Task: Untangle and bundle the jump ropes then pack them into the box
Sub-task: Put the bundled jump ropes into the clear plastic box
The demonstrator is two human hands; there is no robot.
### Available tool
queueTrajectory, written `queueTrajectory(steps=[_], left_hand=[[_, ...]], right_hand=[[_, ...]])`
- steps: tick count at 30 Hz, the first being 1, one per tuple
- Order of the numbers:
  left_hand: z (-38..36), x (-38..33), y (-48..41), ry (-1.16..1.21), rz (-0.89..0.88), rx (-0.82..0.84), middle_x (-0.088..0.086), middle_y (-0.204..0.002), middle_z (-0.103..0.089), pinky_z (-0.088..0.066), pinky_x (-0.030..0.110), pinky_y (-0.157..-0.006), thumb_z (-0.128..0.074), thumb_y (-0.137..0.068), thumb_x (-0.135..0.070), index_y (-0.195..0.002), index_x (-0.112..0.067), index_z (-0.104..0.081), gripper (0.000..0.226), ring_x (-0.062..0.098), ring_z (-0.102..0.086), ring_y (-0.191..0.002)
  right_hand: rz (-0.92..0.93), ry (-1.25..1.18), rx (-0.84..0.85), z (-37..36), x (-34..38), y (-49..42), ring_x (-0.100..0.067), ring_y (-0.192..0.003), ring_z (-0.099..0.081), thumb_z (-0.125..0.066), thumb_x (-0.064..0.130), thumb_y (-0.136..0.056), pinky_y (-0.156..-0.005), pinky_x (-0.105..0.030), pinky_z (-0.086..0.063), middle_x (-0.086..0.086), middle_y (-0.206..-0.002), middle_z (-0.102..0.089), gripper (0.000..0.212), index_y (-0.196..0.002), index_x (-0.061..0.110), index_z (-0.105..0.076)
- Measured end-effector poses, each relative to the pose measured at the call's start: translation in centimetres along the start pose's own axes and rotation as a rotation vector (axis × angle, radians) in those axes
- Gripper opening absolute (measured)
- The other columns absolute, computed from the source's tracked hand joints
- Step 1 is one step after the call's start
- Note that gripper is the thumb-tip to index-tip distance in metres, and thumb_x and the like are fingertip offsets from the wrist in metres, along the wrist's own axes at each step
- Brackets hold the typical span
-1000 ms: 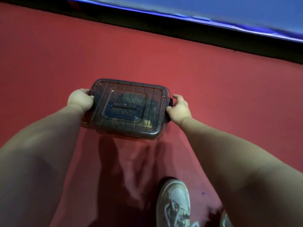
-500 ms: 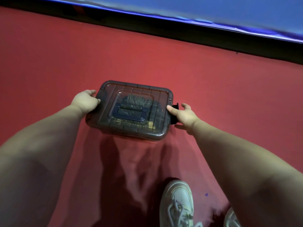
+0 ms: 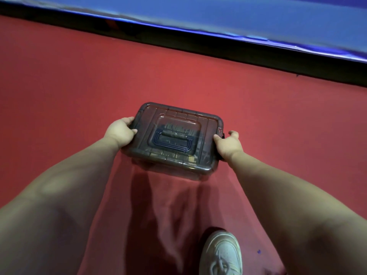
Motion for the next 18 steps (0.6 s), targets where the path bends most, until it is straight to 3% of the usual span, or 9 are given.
queueTrajectory(steps=[6, 11, 15, 18], left_hand=[[0.3, 0.7, -0.7, -0.070, 0.052, -0.037, 0.007, -0.139, -0.053, -0.031, 0.030, -0.112, -0.056, -0.091, -0.004, -0.139, -0.013, -0.048, 0.049, 0.022, -0.047, -0.129], [-0.2, 1.0, -0.2, -0.115, 0.041, -0.001, 0.005, -0.147, -0.043, -0.024, 0.027, -0.114, -0.052, -0.096, -0.010, -0.145, -0.015, -0.039, 0.050, 0.021, -0.039, -0.136], [-1.3, 0.9, 1.0, -0.354, -0.030, 0.028, 0.005, -0.159, -0.015, -0.012, 0.028, -0.117, -0.031, -0.103, -0.012, -0.152, -0.013, -0.018, 0.051, 0.021, -0.016, -0.146], [-1.4, -1.0, 1.4, -0.655, -0.085, -0.079, 0.000, -0.161, 0.006, -0.003, 0.031, -0.118, -0.017, -0.102, -0.009, -0.153, -0.014, -0.007, 0.052, 0.020, -0.001, -0.148]], right_hand=[[0.010, 0.114, 0.026, -0.2, 0.8, 0.0, -0.036, -0.118, -0.048, -0.055, 0.042, -0.090, -0.098, -0.046, -0.045, -0.012, -0.140, -0.033, 0.063, -0.143, 0.022, -0.028], [0.058, 0.171, -0.013, -0.2, 1.4, 0.4, -0.037, -0.124, -0.042, -0.054, 0.037, -0.092, -0.105, -0.045, -0.037, -0.009, -0.145, -0.020, 0.067, -0.147, 0.032, -0.016], [0.093, 0.397, -0.005, -0.2, 1.6, 1.2, -0.033, -0.136, -0.022, -0.049, 0.043, -0.094, -0.109, -0.045, -0.025, -0.009, -0.150, -0.016, 0.067, -0.149, 0.037, -0.010], [0.257, 0.722, 0.025, -0.6, 2.4, 1.4, -0.027, -0.145, 0.005, -0.040, 0.042, -0.098, -0.114, -0.049, -0.009, -0.003, -0.158, 0.006, 0.058, -0.148, 0.041, -0.009]])
Point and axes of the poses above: each hand's wrist, its own y-axis away from the middle knuckle, its own z-axis out of the back of the hand, x = y × z, the point moved 3 cm from there along -y, towards the middle knuckle
